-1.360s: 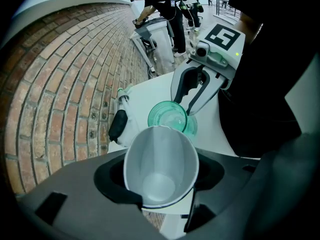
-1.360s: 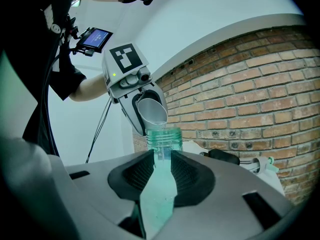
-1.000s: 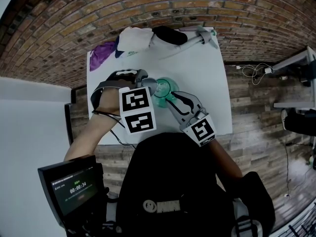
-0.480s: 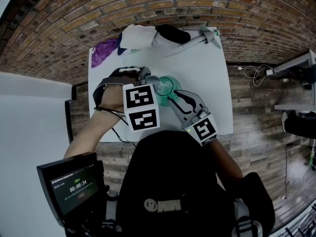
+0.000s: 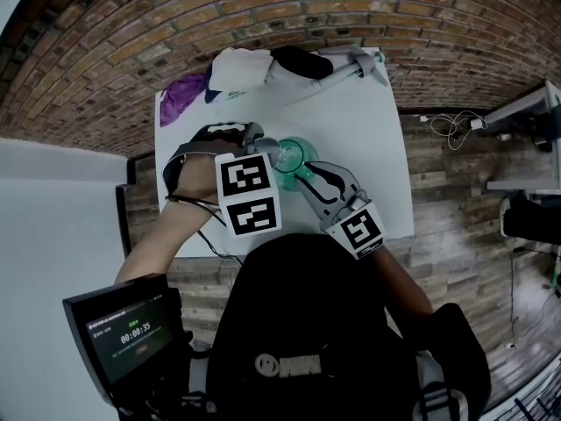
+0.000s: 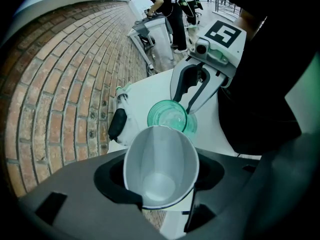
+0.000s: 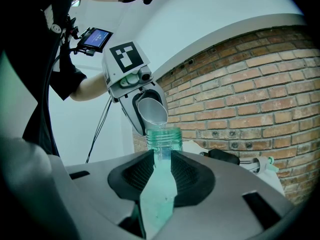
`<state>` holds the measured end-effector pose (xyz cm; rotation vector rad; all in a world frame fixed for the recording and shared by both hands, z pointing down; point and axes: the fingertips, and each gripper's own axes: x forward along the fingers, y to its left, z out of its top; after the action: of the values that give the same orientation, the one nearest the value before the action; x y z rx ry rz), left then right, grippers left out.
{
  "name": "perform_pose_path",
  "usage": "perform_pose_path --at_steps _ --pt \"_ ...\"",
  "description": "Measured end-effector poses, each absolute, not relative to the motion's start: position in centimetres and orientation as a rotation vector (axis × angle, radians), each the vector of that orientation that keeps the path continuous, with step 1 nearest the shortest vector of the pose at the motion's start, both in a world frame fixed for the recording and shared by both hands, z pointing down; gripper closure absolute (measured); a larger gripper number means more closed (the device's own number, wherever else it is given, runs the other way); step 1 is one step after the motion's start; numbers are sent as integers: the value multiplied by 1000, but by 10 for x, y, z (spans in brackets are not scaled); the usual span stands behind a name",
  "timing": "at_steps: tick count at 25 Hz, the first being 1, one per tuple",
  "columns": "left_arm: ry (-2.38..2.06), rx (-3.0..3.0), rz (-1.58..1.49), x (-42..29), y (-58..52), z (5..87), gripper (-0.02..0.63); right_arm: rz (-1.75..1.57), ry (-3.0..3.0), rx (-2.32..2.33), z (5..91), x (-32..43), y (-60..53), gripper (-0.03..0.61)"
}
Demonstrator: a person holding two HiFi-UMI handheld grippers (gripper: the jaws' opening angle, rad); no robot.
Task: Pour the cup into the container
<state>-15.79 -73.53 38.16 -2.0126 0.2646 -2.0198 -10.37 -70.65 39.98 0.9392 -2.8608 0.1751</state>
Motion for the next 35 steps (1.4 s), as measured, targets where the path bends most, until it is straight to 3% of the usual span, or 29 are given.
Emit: perform_pose_path --at_steps 35 --pt "241 -1936 -2077 -161 -736 380 341 166 -2859 939 399 -106 -707 472"
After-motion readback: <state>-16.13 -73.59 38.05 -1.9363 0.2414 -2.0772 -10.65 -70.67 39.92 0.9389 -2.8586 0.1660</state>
